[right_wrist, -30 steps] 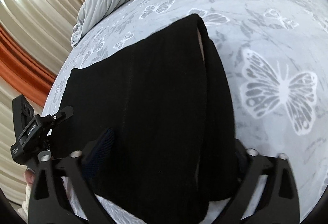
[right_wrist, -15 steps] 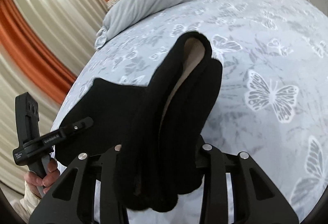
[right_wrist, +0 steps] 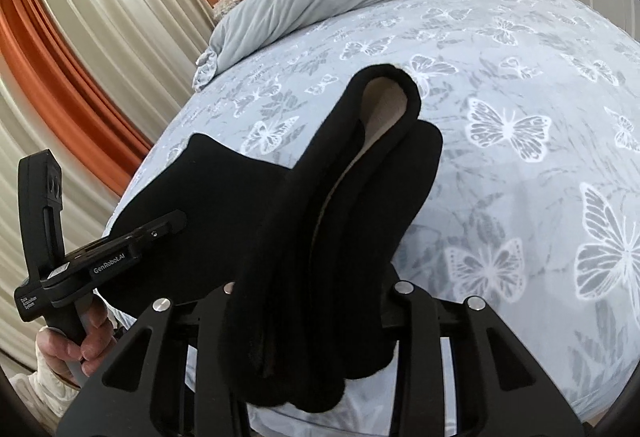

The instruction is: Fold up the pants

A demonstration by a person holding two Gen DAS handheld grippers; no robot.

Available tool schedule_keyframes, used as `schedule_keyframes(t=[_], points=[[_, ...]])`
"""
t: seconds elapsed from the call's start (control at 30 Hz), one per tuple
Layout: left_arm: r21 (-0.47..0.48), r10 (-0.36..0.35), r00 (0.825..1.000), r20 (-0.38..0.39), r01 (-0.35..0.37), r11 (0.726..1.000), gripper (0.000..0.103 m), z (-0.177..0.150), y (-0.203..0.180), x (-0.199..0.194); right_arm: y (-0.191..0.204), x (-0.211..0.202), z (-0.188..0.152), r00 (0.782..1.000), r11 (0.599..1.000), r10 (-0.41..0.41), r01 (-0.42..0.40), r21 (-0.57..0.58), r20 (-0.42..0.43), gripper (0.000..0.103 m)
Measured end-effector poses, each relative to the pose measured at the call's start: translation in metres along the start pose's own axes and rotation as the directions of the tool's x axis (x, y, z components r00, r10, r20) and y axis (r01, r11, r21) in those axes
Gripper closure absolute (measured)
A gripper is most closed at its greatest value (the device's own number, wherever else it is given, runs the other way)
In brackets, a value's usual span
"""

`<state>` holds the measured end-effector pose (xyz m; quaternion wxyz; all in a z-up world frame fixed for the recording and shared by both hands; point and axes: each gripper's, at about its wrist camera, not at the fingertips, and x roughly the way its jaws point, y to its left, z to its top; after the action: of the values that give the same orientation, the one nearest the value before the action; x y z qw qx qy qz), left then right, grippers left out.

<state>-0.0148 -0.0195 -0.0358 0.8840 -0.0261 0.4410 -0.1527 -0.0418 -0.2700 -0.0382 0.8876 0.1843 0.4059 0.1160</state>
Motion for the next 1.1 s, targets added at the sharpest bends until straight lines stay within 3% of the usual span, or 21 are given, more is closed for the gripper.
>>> schedule_keyframes(t=[0.2,0.5,0.6,0.77,0.87,0.97,1.03,1.1], points=[[-0.019,-0.003,0.999,0.037,0.003,1.000,0.085,0.015,-0.004,-0.015,0.015,-0.015,0.018,0.999,1.000,0.018,-0.018,-0.014,0.045,0.070],[-0.004,0.002,0.985,0.173,-0.001,1.000,0.085,0.084,-0.006,-0.052,0.034,-0.040,0.090,0.983,0.995,0.084,-0.074,-0.064,0.166,0.070],[0.002,0.001,0.971,0.238,-0.001,1.000,0.085,0.118,-0.004,-0.067,0.036,-0.044,0.126,0.969,0.990,0.128,-0.113,-0.081,0.212,0.070],[0.039,0.011,0.929,0.370,-0.027,0.999,0.083,0.173,-0.001,-0.073,0.026,-0.027,0.193,0.938,0.980,0.196,-0.177,-0.090,0.285,0.070],[0.038,0.000,0.911,0.413,-0.017,0.999,0.082,0.206,0.010,-0.045,0.005,0.011,0.224,0.936,0.980,0.198,-0.191,-0.054,0.290,0.069],[0.044,-0.011,0.908,0.419,-0.008,0.999,0.080,0.223,0.026,0.007,-0.030,0.073,0.237,0.946,0.982,0.182,-0.190,0.003,0.269,0.068],[0.025,-0.015,0.918,0.395,0.005,1.000,0.075,0.228,0.044,0.065,-0.055,0.118,0.237,0.958,0.983,0.165,-0.178,0.034,0.233,0.062],[-0.012,-0.014,0.945,0.327,0.019,1.000,0.071,0.225,0.064,0.125,-0.093,0.177,0.228,0.993,0.993,0.045,-0.057,0.106,0.110,0.054]])
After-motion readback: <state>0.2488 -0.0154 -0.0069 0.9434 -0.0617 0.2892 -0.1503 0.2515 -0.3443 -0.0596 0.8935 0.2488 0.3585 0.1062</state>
